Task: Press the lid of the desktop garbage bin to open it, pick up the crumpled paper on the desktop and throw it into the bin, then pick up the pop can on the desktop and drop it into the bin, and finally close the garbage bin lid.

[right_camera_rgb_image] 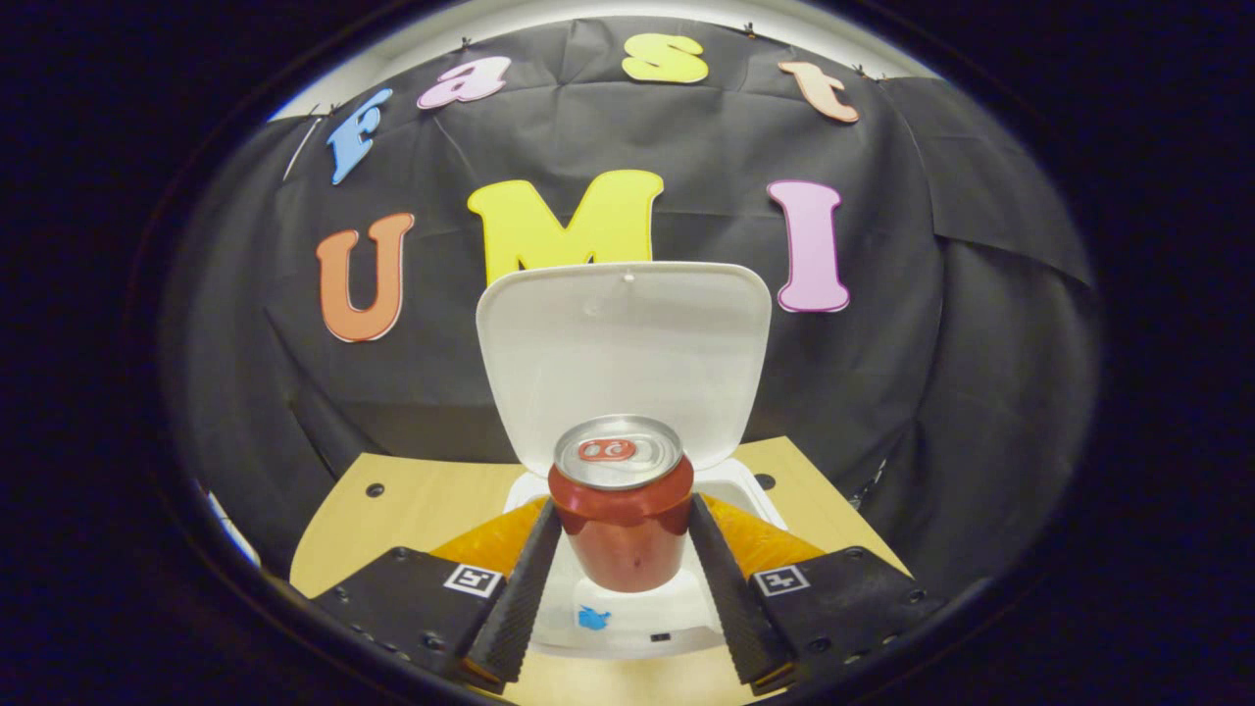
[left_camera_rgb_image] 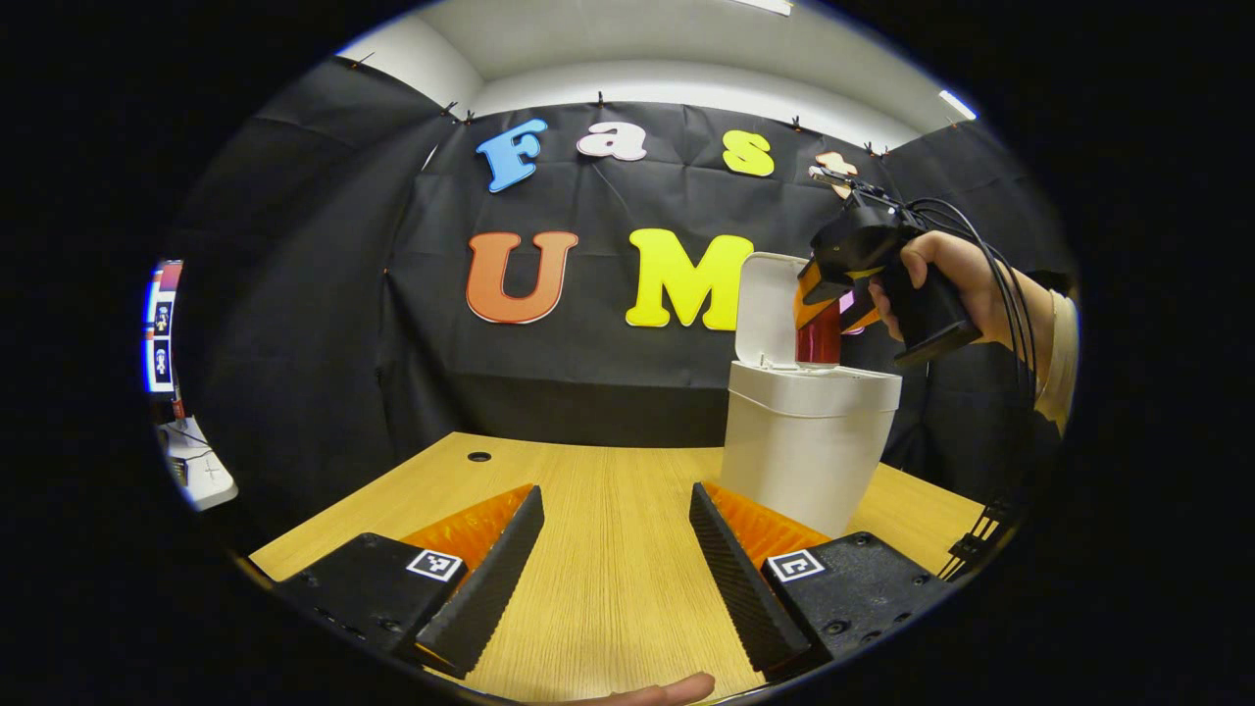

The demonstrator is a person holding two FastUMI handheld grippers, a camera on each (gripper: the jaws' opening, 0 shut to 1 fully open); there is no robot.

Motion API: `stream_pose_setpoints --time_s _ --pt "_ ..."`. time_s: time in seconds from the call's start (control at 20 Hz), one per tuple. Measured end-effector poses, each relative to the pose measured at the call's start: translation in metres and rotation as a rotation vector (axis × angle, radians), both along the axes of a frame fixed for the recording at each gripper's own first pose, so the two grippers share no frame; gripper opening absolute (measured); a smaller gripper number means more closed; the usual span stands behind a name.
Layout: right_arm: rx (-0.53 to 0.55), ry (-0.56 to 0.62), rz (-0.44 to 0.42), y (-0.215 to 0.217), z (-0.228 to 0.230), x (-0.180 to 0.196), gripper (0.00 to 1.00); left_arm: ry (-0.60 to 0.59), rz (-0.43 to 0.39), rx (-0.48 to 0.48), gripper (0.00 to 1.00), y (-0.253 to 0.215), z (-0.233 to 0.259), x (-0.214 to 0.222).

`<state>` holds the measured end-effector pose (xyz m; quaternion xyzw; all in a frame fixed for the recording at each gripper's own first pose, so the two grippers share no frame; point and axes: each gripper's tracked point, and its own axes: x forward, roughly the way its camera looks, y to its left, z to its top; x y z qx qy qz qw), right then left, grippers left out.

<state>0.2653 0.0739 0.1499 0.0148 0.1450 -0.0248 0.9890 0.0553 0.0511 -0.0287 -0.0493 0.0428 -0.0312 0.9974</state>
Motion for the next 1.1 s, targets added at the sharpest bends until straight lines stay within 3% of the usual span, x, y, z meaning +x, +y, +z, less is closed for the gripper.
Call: stream_pose_setpoints --time_s 0.25,0.7,0.95,1.1 --pt "-0.032 -0.054 -0.002 -0.012 0.019 -0.009 0.77 -0.007 -0.036 0.009 0.97 -0.009 0.002 0.0" --pt "-0.03 -0.179 0.119 0.005 0.08 -0.016 0.95 0.014 -0.003 0.009 0.97 0.001 -0.002 0.002" --pt "0.001 -0.301 0.171 0.013 0.128 0.005 0.95 0.02 0.009 0.004 0.97 0.01 -0.004 0.007" --pt "0.062 -0.308 0.169 0.013 0.138 0.03 0.95 0.046 0.003 -0.032 0.97 0.012 -0.015 0.015"
